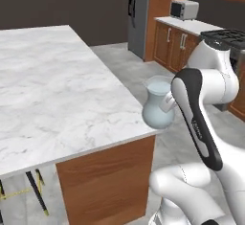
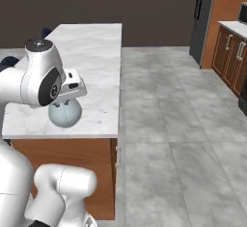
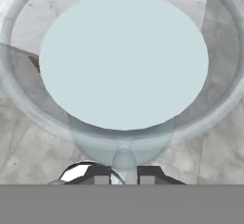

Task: Place the pitcher and cup on the dining counter for serving.

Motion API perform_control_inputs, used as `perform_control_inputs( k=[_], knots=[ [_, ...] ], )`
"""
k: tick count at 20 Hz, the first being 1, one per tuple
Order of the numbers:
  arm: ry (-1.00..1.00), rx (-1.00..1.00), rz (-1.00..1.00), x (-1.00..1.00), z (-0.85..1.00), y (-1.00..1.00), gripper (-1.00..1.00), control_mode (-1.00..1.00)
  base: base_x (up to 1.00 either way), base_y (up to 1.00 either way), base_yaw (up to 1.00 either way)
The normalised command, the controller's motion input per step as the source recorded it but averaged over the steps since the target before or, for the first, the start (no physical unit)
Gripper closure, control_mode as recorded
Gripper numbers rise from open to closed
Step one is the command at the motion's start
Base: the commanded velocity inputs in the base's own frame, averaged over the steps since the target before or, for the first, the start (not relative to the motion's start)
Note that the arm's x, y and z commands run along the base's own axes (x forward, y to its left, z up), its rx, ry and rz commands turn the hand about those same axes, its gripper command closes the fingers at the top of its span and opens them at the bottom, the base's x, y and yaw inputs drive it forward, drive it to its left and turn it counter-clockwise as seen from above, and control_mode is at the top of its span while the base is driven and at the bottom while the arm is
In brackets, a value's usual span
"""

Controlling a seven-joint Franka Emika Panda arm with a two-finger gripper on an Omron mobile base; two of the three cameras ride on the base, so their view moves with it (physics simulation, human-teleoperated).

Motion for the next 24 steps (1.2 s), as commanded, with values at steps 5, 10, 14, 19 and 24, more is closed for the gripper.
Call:
perform_control_inputs(
  k=[5, 10, 14, 19, 24],
  knots=[
    [0.0, 0.0, 0.0, 0.0, 0.0, 0.0, 1.0, 1.0, 0.24, 0.68, -0.09],
    [-0.05, 0.0, 0.05, 0.18, -0.01, 0.16, 1.0, -1.0, 0.0, 0.05, 0.01],
    [-0.08, 0.0, 0.17, 0.85, -0.19, 0.13, 1.0, -1.0, 0.0, 0.0, 0.0],
    [0.0, 0.02, 0.29, 0.89, -0.17, 0.0, 1.0, -1.0, 0.0, 0.0, 0.0],
    [0.01, -0.02, 0.1, 1.0, -0.03, 0.4, 1.0, -1.0, 0.0, 0.0, 0.0]
  ],
)
